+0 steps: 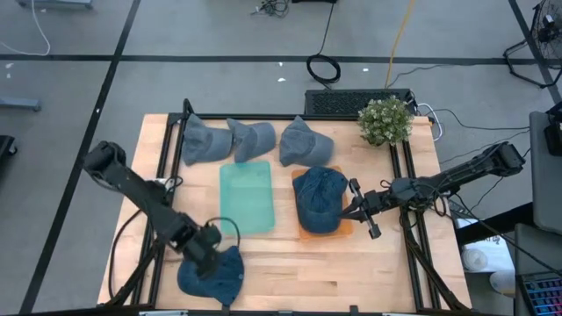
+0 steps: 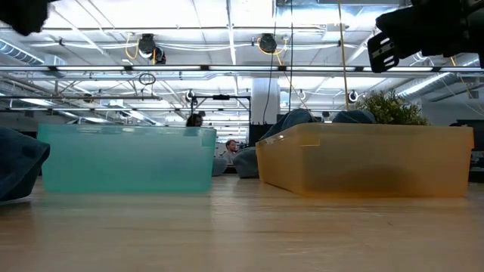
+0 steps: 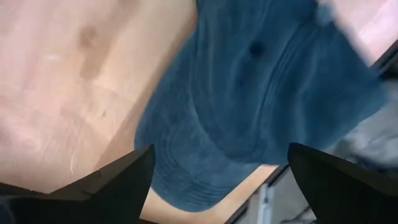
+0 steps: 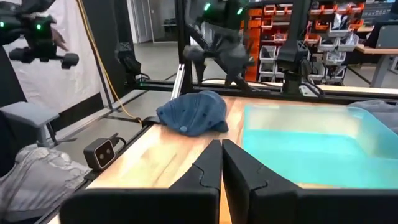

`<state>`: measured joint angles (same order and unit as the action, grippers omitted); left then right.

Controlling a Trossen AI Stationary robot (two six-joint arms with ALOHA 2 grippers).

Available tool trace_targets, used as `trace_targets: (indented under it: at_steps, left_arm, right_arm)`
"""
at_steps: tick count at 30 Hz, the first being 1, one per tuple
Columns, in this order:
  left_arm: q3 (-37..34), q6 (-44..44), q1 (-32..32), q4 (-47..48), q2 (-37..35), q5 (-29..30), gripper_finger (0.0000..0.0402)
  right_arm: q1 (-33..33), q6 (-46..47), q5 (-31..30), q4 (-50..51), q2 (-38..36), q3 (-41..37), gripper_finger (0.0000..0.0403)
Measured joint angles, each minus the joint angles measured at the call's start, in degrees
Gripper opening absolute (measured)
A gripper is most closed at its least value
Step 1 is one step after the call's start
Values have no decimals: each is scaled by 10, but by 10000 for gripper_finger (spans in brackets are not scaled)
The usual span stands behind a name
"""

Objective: Pick & Place hat
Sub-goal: Put the blue cap into the orange bin

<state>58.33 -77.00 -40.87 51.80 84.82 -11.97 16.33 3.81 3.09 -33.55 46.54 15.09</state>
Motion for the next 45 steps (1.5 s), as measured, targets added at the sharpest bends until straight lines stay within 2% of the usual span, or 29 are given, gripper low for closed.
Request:
trace_targets:
  at_steps: [5,10,19,22,32,37,40,45]
  left_arm:
    - [0,60,-32,-14,49,-20,376]
    - [0,127,-41,-40,85,5,376]
    - [2,336,-42,-67,122,78,376]
    - [1,328,-43,-69,122,113,376]
    - [-1,215,-40,-126,125,156,376]
    - [-1,208,-28,-161,125,161,376]
    - [-1,189,-12,-156,121,128,376]
    - [-1,169,23,-159,94,15,376]
  right_arm:
    - [0,9,0,-11,0,0,0]
    - [0,11,0,-22,0,0,0]
    - [0,11,0,-22,0,0,0]
    - [0,11,0,-22,0,0,0]
    - [0,10,0,-13,0,0,0]
    - [0,3,0,-13,0,0,0]
    - [0,1,-1,-13,0,0,0]
    - [0,0,-3,-13,0,0,0]
